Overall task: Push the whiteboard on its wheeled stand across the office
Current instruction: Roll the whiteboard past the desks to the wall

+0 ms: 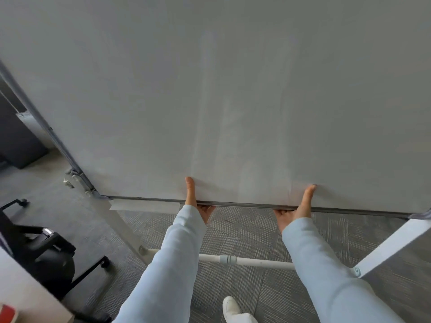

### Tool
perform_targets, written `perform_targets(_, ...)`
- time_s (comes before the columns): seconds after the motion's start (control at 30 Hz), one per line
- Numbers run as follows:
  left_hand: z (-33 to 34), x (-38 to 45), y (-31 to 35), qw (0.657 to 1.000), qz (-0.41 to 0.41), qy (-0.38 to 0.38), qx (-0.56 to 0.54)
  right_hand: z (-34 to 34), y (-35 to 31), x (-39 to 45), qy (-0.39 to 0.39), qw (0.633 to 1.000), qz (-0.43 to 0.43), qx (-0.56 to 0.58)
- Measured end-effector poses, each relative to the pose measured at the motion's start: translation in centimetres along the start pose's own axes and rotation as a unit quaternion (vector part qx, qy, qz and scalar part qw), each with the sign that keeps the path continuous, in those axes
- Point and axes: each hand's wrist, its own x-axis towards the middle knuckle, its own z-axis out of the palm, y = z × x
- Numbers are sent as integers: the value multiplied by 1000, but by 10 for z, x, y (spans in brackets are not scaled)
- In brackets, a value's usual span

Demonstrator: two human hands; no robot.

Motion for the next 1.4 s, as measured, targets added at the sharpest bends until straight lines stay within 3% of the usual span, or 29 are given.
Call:
perform_targets(0.5, 46, 161, 139, 996, 39, 28, -79, 181, 88, 142, -25, 998, 54, -34)
perform_targets(0.9, 46, 268, 248, 989, 87, 46, -109, 307, 172, 222, -61, 992, 88, -60)
perform_targets(1.4, 3, 405, 445, 983, 106, 80, -124, 491, 342, 295, -84, 985, 120, -86)
